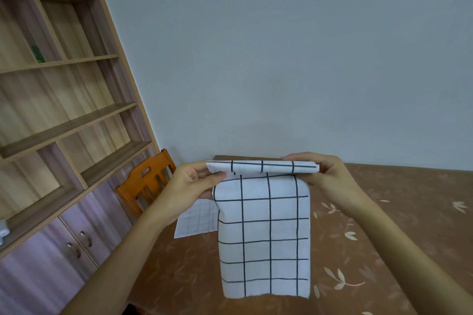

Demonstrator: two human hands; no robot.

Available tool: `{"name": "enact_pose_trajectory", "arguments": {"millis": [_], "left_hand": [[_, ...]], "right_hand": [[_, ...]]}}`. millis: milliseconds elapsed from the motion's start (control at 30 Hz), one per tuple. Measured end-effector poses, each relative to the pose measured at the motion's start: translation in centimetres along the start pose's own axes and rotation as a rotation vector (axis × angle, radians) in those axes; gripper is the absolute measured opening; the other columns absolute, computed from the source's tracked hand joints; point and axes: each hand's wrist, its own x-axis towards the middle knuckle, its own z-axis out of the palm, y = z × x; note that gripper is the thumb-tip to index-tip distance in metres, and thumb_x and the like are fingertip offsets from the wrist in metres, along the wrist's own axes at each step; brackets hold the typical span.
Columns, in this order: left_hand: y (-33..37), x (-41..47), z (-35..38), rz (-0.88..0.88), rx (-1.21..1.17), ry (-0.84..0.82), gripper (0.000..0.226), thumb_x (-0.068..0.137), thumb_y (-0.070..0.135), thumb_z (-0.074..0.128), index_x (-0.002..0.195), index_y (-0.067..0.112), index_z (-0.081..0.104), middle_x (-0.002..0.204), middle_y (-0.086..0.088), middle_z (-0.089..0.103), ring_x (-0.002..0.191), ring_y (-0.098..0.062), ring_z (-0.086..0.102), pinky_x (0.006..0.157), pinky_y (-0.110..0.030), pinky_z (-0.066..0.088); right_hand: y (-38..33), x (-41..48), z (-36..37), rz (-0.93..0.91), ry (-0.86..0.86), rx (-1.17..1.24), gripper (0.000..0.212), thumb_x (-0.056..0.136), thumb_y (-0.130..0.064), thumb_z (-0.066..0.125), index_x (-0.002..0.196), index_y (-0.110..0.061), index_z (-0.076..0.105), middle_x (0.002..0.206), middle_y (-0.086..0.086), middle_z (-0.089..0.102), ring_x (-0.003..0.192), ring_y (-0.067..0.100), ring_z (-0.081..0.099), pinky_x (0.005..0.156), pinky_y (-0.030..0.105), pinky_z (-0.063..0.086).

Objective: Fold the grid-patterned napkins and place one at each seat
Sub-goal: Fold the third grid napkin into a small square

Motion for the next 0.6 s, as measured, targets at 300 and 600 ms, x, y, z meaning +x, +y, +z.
{"name": "enact_pose_trajectory", "arguments": {"millis": [300,600], "left_hand": [[0.0,0.7,-0.6,-0.017,-0.096,0.084,0.043,0.1,-0.004,0.042,0.086,0.007,0.081,0.082,-0.021,0.05,0.074,-0.031,0.049,0.071,-0.025,0.056],[0.0,1.0,-0.3,0.055,-0.043,0.151,0.031,0.075,0.014,0.081,0.106,0.016,0.078,0.103,-0.012,0.077,0.1,-0.033,0.071,0.084,-0.033,0.057]], "right_hand": [[1.1,0.5,-0.9,0.025,0.012,0.144,0.05,0.094,0.009,0.042,0.076,-0.018,0.08,0.093,0.001,0.077,0.091,0.02,0.07,0.079,0.03,0.054],[1.5,0.1,-0.6,0.118,-0.01,0.051,0.035,0.091,-0.046,0.063,0.126,-0.042,0.062,0.092,-0.012,0.07,0.079,0.003,0.066,0.076,0.023,0.051]]}}
